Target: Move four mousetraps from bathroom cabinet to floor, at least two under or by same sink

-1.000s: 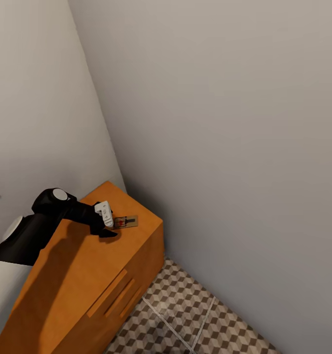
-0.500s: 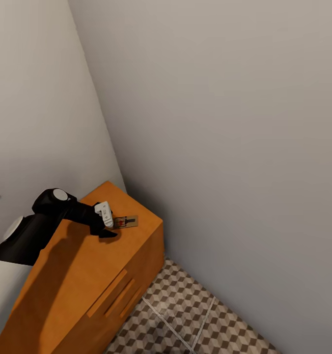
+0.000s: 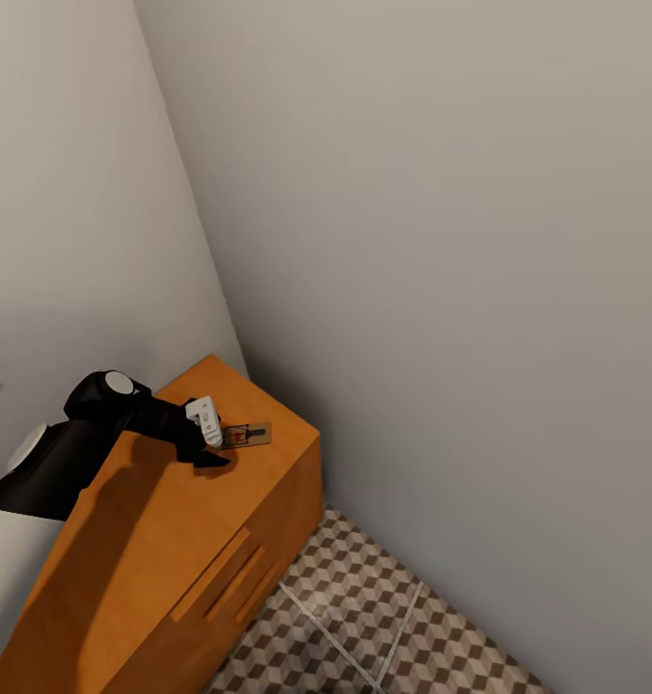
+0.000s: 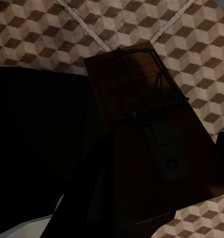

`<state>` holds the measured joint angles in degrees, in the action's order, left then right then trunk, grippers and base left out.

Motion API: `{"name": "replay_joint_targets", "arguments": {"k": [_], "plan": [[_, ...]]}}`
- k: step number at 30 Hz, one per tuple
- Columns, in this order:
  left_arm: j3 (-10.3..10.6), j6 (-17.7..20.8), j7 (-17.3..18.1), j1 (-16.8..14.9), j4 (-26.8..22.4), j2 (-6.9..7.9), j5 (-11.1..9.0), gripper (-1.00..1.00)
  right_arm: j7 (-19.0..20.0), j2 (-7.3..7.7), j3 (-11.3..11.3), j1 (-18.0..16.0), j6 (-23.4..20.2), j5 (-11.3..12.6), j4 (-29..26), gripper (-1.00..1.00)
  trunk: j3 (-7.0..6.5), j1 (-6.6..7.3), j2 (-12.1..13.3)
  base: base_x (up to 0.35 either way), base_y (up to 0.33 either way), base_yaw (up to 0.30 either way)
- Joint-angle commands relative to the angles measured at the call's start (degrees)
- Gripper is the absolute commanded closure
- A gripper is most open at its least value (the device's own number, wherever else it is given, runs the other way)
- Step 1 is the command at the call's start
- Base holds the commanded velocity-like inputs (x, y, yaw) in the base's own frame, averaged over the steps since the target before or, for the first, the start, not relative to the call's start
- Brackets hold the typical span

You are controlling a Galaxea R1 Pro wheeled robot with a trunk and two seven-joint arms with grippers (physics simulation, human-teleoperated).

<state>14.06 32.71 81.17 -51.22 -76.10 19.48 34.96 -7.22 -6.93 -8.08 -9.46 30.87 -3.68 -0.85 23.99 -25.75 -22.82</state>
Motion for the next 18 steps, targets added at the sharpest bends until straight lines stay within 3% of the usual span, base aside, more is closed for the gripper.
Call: {"name": "replay_joint_targets", "arguments": {"k": [1, 18], "plan": [[0.1, 0.6, 0.3, -0.1, 0.0, 0.03, 0.3, -1.00, -0.7, -0.02, -0.4, 0.0, 0.1, -0.4, 0.1, 1.00, 0.11, -0.03, -0.1, 0.000, 0.000, 0.000], [0.1, 0.6, 0.4, -0.1, -0.3, 0.03, 0.3, -1.00, -0.7, -0.02, -0.4, 0.0, 0.1, -0.4, 0.1, 1.00, 0.96, -0.03, -0.1, 0.000, 0.000, 0.000]]}}
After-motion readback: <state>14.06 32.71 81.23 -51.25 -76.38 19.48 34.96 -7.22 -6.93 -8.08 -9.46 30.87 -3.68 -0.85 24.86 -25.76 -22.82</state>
